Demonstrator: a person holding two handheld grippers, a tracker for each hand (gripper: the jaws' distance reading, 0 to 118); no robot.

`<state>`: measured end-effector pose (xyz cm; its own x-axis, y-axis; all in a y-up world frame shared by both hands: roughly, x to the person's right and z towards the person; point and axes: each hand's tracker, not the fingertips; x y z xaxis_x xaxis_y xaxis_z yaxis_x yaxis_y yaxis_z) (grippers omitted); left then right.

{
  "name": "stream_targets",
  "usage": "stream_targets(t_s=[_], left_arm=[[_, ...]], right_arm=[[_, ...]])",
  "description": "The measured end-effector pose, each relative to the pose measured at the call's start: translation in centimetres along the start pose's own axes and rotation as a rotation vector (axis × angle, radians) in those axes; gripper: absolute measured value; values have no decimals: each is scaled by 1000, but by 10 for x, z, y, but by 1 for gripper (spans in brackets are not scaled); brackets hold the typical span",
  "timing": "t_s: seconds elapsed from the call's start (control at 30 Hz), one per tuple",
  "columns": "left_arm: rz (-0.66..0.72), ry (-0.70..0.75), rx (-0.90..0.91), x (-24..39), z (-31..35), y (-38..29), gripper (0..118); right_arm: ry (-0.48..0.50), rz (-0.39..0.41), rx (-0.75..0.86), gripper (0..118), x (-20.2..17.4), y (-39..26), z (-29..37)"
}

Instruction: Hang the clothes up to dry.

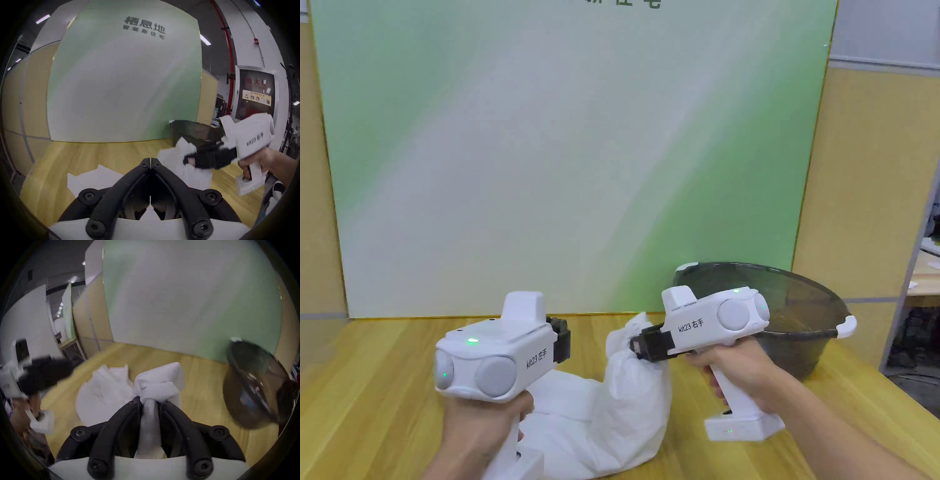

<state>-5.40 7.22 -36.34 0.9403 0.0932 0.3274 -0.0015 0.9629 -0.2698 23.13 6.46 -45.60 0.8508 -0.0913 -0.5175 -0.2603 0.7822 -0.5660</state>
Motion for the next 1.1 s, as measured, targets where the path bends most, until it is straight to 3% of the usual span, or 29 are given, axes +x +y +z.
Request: stream_targets(t_s=[0.13, 0.27, 0.37, 0.43, 0.47, 0.5, 0.53, 0.67, 0.77, 0.83, 0.9, 0.93, 0.97, 1.1], left_arm=[[-53, 12, -33, 17, -16, -15, 0], [-42, -2, -62, 13, -24, -29, 0], [-24, 7, -88, 5, -26, -36, 0], [-2, 14, -98, -2, -22, -39, 0], [6, 20, -102, -5, -20, -40, 0], [7, 28, -104, -11, -18, -38, 0], [10, 44, -116, -16, -13, -35, 0], [7, 123, -37, -47, 20, -6, 0], [10, 240, 9, -65, 42, 27, 0], [18, 308, -11, -75, 55, 47, 0], [-18, 292, -150, -88, 56, 59, 0], [-5, 310, -207, -90, 56, 58, 0], [8, 321, -228, -92, 59, 57, 0], [34, 271, -449, -104, 58, 43, 0]], right_arm=[[-81, -75, -117, 16, 35, -42, 0], [-121, -126, -116, 17, 56, -65, 13], [-149, -210, -125, 21, 58, -75, 25], [-149, -191, -108, 46, 55, -77, 27], [-157, -185, -101, 69, 53, -76, 27], [-166, -173, -98, 100, 50, -72, 28], [-184, -138, -81, 114, 46, -66, 32], [-204, 22, 165, 115, 11, -19, 69], [-271, 48, 448, 98, -19, 21, 105], [-229, 12, 515, 60, -26, 43, 119], [-164, -51, 551, 0, -28, 54, 121], [-144, -81, 555, 0, -29, 57, 117], [-190, -94, 549, 0, -38, 57, 118], [-173, -54, 398, 0, -56, 48, 104]])
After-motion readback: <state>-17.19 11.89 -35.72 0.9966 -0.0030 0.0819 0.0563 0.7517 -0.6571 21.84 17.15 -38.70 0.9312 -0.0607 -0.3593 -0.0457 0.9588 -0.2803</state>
